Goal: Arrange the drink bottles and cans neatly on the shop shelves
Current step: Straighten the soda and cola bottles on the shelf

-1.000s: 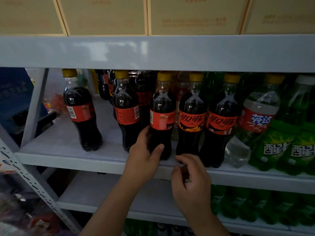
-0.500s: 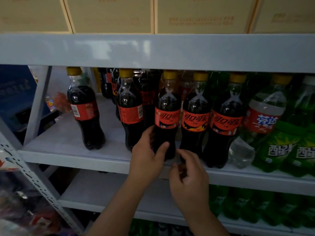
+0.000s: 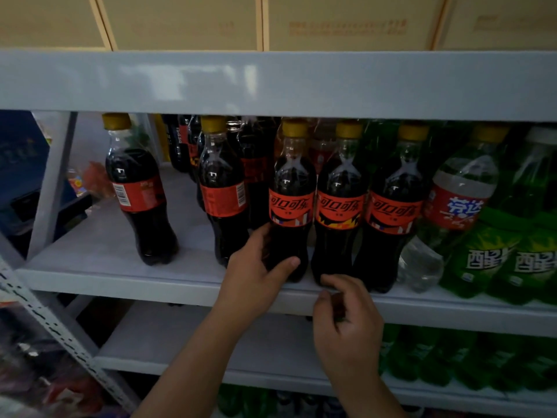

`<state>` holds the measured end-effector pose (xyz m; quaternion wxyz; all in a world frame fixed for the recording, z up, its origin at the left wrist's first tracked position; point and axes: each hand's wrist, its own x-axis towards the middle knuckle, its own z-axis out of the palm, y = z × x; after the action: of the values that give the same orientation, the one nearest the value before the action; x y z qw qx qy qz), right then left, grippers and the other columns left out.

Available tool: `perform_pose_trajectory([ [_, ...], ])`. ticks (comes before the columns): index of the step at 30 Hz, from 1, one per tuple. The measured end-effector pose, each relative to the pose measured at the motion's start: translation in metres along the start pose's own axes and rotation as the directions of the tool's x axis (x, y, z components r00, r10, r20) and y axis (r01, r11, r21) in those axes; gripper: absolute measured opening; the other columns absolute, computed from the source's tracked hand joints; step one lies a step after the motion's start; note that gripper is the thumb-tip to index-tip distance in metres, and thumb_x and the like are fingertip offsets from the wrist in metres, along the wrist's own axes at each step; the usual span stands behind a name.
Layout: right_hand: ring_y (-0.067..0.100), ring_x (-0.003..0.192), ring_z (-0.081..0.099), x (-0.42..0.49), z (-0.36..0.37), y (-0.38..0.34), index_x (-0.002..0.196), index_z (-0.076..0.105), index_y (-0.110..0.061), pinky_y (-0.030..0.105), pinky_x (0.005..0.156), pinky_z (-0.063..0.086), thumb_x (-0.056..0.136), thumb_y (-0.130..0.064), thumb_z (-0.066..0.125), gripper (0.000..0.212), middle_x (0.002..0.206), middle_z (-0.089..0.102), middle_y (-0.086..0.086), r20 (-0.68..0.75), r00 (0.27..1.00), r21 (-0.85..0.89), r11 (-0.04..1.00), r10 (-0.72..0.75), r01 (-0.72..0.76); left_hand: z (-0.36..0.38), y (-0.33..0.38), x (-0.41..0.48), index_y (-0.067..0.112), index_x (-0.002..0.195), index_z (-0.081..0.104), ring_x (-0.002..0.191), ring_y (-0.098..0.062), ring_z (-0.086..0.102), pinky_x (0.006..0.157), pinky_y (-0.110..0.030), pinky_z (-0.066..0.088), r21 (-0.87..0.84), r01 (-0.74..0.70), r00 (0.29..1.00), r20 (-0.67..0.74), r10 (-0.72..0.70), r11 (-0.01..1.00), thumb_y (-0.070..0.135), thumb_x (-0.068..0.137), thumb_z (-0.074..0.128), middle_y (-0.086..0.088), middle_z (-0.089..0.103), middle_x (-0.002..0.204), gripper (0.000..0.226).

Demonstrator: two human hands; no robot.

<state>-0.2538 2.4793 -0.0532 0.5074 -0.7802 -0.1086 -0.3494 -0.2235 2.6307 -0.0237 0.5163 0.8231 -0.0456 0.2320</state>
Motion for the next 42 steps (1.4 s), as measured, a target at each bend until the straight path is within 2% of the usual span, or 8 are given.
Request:
perform_pose_trajectory([
  [6, -0.009, 0.081, 0.055, -0.003, 0.005, -0.007, 0.098, 0.064, -0.020, 0.000, 0.069, 0.035, 0.087, -0.028, 0.048, 0.021, 0.100, 0.053, -0.026, 0.023, 0.999, 0.025, 0.999, -0.039, 0.039, -0.005, 0.011, -0.008, 0.033, 0.133, 0.049, 0.106, 0.010, 0.056, 0.088, -0.010, 0.045, 0.148, -0.140, 0.990, -0.014, 0.143, 0.979, 0.033, 0.082, 0.071, 0.026, 0.061, 0.111, 0.055],
  [10, -0.004, 0.076, 0.057, -0.006, 0.018, -0.012, 0.099, 0.065, -0.022, 0.003, 0.069, 0.038, 0.088, -0.027, 0.049, 0.020, 0.099, 0.054, -0.023, 0.059, 0.996, 0.069, 0.996, -0.069, 0.064, -0.031, 0.007, -0.018, 0.028, 0.106, 0.058, 0.079, -0.001, 0.059, 0.069, -0.023, 0.050, 0.350, -0.117, 0.836, -0.471, 0.282, 0.930, 0.042, 0.078, 0.068, 0.021, 0.054, 0.089, 0.033],
  [13, -0.001, 0.075, 0.057, -0.007, 0.029, -0.017, 0.100, 0.065, -0.021, 0.010, 0.066, 0.042, 0.089, -0.029, 0.048, 0.022, 0.101, 0.055, -0.018, 0.089, 0.993, 0.070, 0.995, -0.079, 0.073, -0.048, 0.003, -0.001, 0.023, 0.120, 0.047, 0.095, -0.010, 0.051, 0.079, -0.026, 0.045, 0.249, 0.070, 0.823, -0.562, 0.085, 0.966, 0.051, 0.066, 0.079, 0.012, 0.042, 0.107, 0.069],
  [19, -0.001, 0.070, 0.054, -0.008, 0.042, -0.034, 0.099, 0.063, -0.021, 0.016, 0.060, 0.041, 0.089, -0.026, 0.049, 0.018, 0.098, 0.054, -0.017, 0.146, 0.983, 0.096, 0.990, -0.114, 0.101, -0.056, -0.006, 0.022, 0.036, 0.109, 0.047, 0.085, 0.016, 0.058, 0.069, -0.002, 0.044, 0.033, 0.099, 0.917, -0.391, -0.078, 0.995, 0.034, 0.063, 0.087, 0.030, 0.058, 0.091, 0.061],
  [30, 0.008, 0.129, 0.041, 0.015, 0.079, -0.074, 0.150, 0.014, -0.028, 0.030, 0.102, 0.041, 0.091, -0.035, 0.055, 0.073, 0.149, 0.034, -0.008, 0.466, 0.883, 0.091, 0.989, 0.058, -0.113, -0.102, -0.011, 0.012, 0.018, 0.137, 0.047, 0.125, -0.015, 0.053, 0.104, -0.030, 0.041, -0.363, 0.136, 0.955, 0.295, -0.025, 0.922, 0.005, 0.094, 0.051, -0.002, 0.061, 0.129, 0.045],
  [35, 0.016, 0.118, 0.051, 0.022, 0.092, -0.073, 0.143, 0.030, -0.030, 0.036, 0.092, 0.048, 0.086, -0.041, 0.062, 0.066, 0.133, 0.048, -0.003, 0.481, 0.870, -0.041, 0.994, 0.109, -0.102, -0.118, -0.005, -0.014, 0.024, 0.109, 0.065, 0.074, -0.003, 0.062, 0.063, -0.011, 0.041, 0.569, -0.113, 0.889, -0.307, 0.339, 0.814, 0.034, 0.087, 0.056, 0.012, 0.067, 0.088, 0.026],
  [38, 0.019, 0.113, 0.053, 0.016, 0.099, -0.078, 0.138, 0.035, -0.029, 0.037, 0.087, 0.050, 0.082, -0.053, 0.062, 0.066, 0.130, 0.044, -0.004, 0.403, 0.901, -0.173, 0.980, 0.161, -0.098, -0.140, -0.018, -0.013, 0.022, 0.124, 0.048, 0.099, -0.012, 0.054, 0.080, -0.025, 0.043, 0.424, 0.025, 0.732, -0.624, 0.273, 0.905, 0.042, 0.076, 0.066, 0.011, 0.049, 0.111, 0.054],
  [42, 0.021, 0.106, 0.056, 0.011, 0.106, -0.082, 0.130, 0.039, -0.025, 0.033, 0.077, 0.048, 0.078, -0.057, 0.063, 0.066, 0.124, 0.045, -0.004, 0.295, 0.934, -0.230, 0.964, 0.203, -0.137, -0.158, -0.037, 0.010, 0.035, 0.142, 0.029, 0.118, -0.007, 0.051, 0.095, -0.033, 0.044, 0.026, 0.114, 0.925, -0.368, -0.097, 0.993, 0.037, 0.067, 0.078, 0.012, 0.050, 0.133, 0.090],
])
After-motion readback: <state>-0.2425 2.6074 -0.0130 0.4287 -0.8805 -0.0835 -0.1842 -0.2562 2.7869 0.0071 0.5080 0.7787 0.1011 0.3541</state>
